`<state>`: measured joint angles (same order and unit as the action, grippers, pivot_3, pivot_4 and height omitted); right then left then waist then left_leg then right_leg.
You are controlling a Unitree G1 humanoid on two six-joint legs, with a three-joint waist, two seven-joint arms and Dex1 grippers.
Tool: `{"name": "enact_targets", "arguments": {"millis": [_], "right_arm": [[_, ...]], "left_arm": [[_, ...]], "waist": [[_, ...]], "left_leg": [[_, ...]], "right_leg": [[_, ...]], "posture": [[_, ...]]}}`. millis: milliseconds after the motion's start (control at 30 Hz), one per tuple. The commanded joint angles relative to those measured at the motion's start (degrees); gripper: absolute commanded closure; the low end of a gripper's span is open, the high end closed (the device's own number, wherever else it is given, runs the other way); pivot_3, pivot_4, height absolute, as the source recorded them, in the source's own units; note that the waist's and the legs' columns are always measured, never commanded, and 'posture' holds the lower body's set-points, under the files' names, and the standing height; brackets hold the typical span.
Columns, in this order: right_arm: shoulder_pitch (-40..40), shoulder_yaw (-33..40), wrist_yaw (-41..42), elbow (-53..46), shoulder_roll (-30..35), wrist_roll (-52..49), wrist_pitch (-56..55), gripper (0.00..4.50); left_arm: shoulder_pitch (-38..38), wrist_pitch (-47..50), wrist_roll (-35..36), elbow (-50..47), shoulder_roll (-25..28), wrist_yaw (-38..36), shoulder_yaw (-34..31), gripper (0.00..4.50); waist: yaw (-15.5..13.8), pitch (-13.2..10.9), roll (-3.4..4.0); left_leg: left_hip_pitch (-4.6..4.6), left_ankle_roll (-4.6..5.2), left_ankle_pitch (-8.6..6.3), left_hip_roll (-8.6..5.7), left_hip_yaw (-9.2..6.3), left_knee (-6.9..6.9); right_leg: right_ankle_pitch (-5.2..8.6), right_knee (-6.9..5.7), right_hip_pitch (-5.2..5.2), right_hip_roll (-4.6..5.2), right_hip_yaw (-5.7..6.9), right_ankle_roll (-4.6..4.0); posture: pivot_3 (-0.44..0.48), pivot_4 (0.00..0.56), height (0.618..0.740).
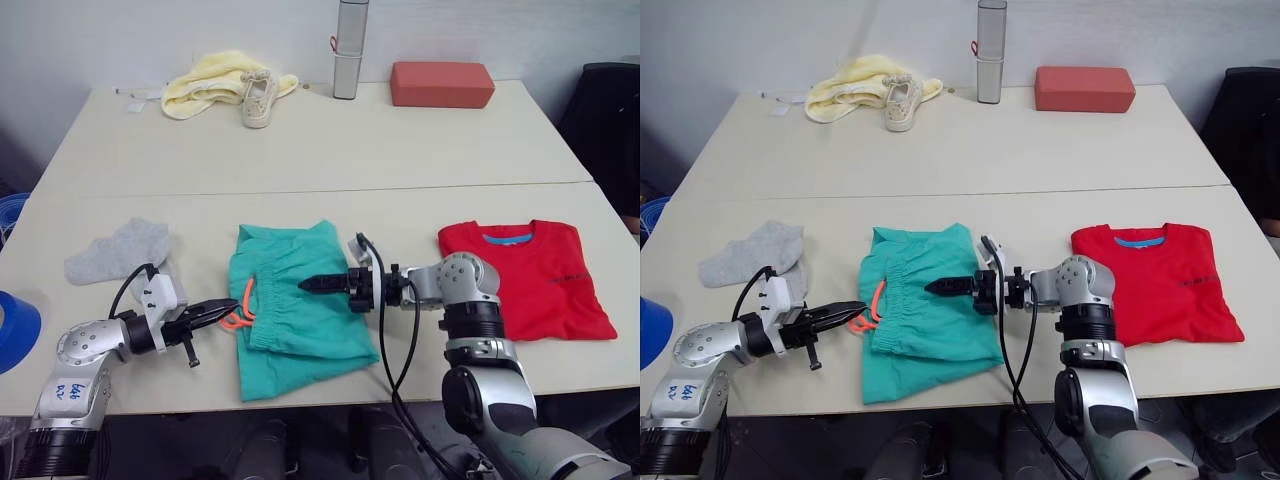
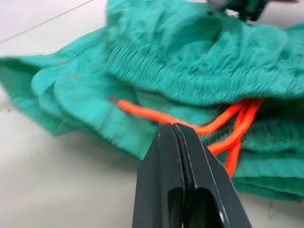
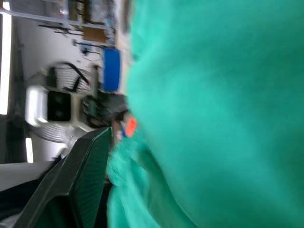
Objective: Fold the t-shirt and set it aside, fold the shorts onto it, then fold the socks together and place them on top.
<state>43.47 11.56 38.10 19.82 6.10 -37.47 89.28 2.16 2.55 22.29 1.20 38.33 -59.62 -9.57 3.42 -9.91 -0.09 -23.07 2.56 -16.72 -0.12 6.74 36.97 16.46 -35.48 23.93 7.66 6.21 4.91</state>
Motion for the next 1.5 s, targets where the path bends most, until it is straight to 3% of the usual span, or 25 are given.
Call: {"name": "enact_targets", "arguments": {"millis": [33, 200, 367, 533, 733, 933, 1167, 1333, 1400, 1500], "right_arm": [[-0.9, -4.3, 0.0, -3.4, 2.3, 0.2, -1.5, 1.46], [0.0, -5.6, 2.1, -4.3, 5.1, -2.1, -0.5, 0.01], [-0.7, -11.7, 8.9, -11.3, 14.1, -5.8, 0.0, 0.01], [0.2, -13.2, 12.6, -6.8, 20.3, -4.6, -4.0, 0.01], [0.7, -12.6, 11.0, 0.0, 17.9, -2.6, -7.7, 0.01], [0.6, -12.6, 10.4, 0.7, 16.3, -3.4, -5.7, 0.01], [0.9, -12.4, 9.2, 2.0, 13.2, -3.9, -2.8, 0.01], [2.3, -13.1, 8.8, 2.8, 8.3, -4.3, -2.4, 0.01], [2.7, -12.5, 8.0, 3.5, 6.6, -4.0, -2.6, 0.39], [3.0, -10.2, 7.0, 4.7, 5.9, -4.1, -2.6, 1.28]], "left_arm": [[0.6, -1.9, -0.7, 1.0, 0.2, -1.1, 0.5, 4.50], [1.1, -1.9, 1.0, 1.2, -0.7, -2.4, 0.8, 4.50], [0.5, 1.2, 3.3, -2.6, 0.5, -3.6, -0.1, 4.50], [1.2, 4.5, 6.6, -6.1, 1.2, -4.0, -1.3, 4.50], [5.0, 11.0, 11.2, -12.1, -0.2, -2.8, 0.4, 4.50], [8.0, 9.9, 5.6, -8.6, -2.2, -1.6, 5.7, 4.50], [11.5, 3.5, -6.4, 4.8, -6.9, 3.7, 12.9, 4.50], [10.4, 2.9, -7.7, 4.8, -6.1, 2.8, 13.8, 4.50], [9.8, 3.0, -7.4, 4.2, -5.6, 2.8, 13.2, 4.50], [9.3, 3.3, -7.2, 3.6, -4.9, 3.0, 12.5, 4.50]], "waist": [[-0.2, 0.0, -0.01], [-0.5, 0.0, -0.01], [-0.8, 0.0, 0.00], [-1.0, 0.0, -0.02], [-0.8, 0.0, -0.03], [-0.9, 0.0, -0.03], [-0.9, 0.0, -0.05], [-0.8, 0.0, -0.07], [-0.7, 0.0, -0.07], [-0.8, 0.0, -0.06]], "left_leg": [[0.00, -0.04, -0.02, 0.00, -0.01, 0.02], [0.02, -0.09, -0.06, 0.00, -0.04, 0.09], [-0.02, -0.06, -0.07, -0.02, -0.05, 0.10], [-0.08, 0.04, -0.14, -0.02, -0.05, 0.08], [-0.03, 0.15, -0.01, 0.00, -0.05, 0.12], [0.14, 0.08, -0.05, -0.01, -0.05, 0.13], [0.13, 0.17, 0.01, 0.00, -0.05, 0.12], [0.14, 0.27, 0.07, 0.04, -0.04, 0.10], [0.14, 0.05, -0.06, 0.04, -0.04, 0.10], [0.11, 0.03, -0.06, 0.04, -0.05, 0.10]], "right_leg": [[0.00, 0.00, -0.01, 0.00, 0.02, 0.00], [0.00, 0.06, -0.02, 0.03, 0.01, 0.00], [-0.01, 0.18, -0.01, 0.08, 0.02, 0.01], [-0.03, 0.43, -0.02, 0.07, 0.06, 0.06], [-0.06, 0.38, -0.11, 0.01, 0.10, 0.09], [-0.19, 0.44, -0.30, 0.01, 0.08, 0.13], [-0.19, 0.44, -0.28, -0.04, 0.09, 0.13], [-0.19, 0.44, -0.29, -0.06, 0.08, 0.13], [-0.19, 0.45, -0.27, -0.06, 0.06, 0.12], [-0.19, 0.42, -0.26, -0.04, 0.07, 0.12]], "posture": [[0.000, 0.150, 0.740], [0.000, 0.150, 0.740], [0.000, 0.150, 0.740], [0.000, 0.150, 0.740], [0.000, 0.150, 0.740], [0.000, 0.150, 0.740], [0.000, 0.150, 0.740], [0.000, 0.150, 0.740], [0.000, 0.150, 0.740], [0.000, 0.150, 0.740]]}}
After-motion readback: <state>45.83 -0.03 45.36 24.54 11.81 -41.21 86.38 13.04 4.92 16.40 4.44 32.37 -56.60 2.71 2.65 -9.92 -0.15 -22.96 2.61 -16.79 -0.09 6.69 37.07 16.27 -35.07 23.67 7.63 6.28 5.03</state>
